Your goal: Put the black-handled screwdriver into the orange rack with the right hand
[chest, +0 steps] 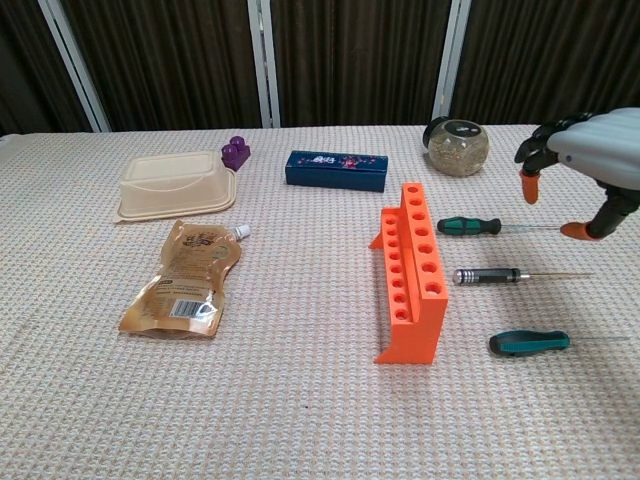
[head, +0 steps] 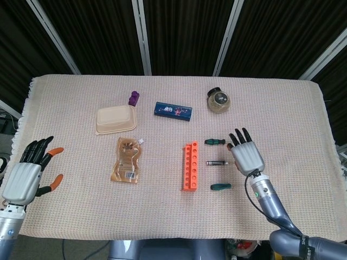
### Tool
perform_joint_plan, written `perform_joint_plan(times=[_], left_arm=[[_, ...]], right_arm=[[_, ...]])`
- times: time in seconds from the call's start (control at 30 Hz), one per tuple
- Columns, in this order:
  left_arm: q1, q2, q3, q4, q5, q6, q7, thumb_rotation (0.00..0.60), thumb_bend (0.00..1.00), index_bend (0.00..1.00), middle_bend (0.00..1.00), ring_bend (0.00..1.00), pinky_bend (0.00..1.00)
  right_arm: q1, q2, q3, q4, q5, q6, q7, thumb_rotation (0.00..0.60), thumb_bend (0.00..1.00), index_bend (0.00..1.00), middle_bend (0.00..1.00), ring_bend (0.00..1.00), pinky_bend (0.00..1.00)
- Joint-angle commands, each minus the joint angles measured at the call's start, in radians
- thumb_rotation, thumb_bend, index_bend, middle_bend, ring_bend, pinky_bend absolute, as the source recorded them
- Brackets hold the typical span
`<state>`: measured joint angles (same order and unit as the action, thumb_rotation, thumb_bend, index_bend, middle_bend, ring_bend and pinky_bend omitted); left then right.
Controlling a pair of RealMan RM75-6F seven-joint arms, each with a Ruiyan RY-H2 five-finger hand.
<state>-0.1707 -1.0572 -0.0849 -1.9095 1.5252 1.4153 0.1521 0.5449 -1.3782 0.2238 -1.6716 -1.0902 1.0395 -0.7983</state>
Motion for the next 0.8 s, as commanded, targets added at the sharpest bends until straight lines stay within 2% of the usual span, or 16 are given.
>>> perform_joint_plan(times=[0.03,0.43,0.8], left_arm=[[-0.004,-0.001,-0.001,0.002,-0.002,-0.003,-0.003,0.600,0.33,0.22,0.00,0.00,0.00],[-0.016,-0.008,-0.001,0.027,-0.019,-0.014,-0.023,0.600,0.33,0.22,0.00,0.00,0.00],[-0.016,-0.009,0.006,0.053,-0.023,-0.013,-0.055,0.600,0.33,0.22,0.00,0.00,0.00]], right_arm=[[0.043,-0.037,-0.004,0.006,0.073,-0.026,-0.050,0.600,0.27,0.41,0.13,0.00,0.00],[0.126,-0.122,-0.043,0.012,0.252,0.020,-0.214,0.600,0.28,0.42,0.14,0.00,0.00],[0.177,-0.205,-0.048,0.047,0.352,0.042,-0.231,0.600,0.28,0.42,0.14,0.00,0.00]])
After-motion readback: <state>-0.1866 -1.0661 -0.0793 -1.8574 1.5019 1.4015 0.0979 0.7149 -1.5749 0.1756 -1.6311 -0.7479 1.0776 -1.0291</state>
